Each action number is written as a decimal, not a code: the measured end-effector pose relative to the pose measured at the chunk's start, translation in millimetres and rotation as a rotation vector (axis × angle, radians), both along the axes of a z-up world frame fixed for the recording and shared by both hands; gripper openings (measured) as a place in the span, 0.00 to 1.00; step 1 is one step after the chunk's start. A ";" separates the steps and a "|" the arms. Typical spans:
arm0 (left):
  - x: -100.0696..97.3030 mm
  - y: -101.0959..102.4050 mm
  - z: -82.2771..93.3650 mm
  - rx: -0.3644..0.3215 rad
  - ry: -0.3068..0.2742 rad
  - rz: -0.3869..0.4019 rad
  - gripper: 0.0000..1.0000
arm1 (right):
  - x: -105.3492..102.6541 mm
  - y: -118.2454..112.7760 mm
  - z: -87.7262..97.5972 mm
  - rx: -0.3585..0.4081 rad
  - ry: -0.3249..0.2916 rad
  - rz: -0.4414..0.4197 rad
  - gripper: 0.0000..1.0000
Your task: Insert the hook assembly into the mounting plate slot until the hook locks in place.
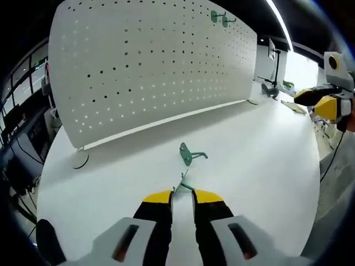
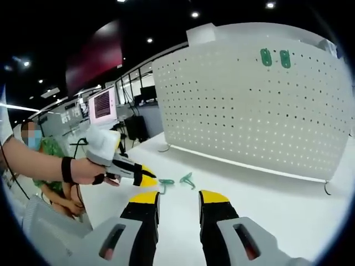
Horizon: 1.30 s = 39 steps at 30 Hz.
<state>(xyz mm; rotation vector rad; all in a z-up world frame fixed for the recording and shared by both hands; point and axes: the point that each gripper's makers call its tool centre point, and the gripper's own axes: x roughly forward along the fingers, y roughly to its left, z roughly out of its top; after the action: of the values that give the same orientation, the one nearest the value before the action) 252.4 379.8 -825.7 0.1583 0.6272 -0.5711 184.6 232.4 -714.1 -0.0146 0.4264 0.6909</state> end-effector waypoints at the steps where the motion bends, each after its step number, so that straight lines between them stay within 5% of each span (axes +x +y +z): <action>1: 0.4 0.4 -0.1 0.001 -0.001 0.003 0.14 | 0.1 -0.3 0.1 0.001 0.000 0.000 0.28; 39: 3.0 -3.0 -13.9 0.037 0.023 -0.007 0.03 | -0.3 -9.7 3.7 0.002 -0.004 -0.023 0.27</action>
<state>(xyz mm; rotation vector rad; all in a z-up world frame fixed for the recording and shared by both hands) 255.4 376.8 -839.7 0.1889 0.6605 -0.5685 184.2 222.6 -710.4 -0.0088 0.4208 0.6683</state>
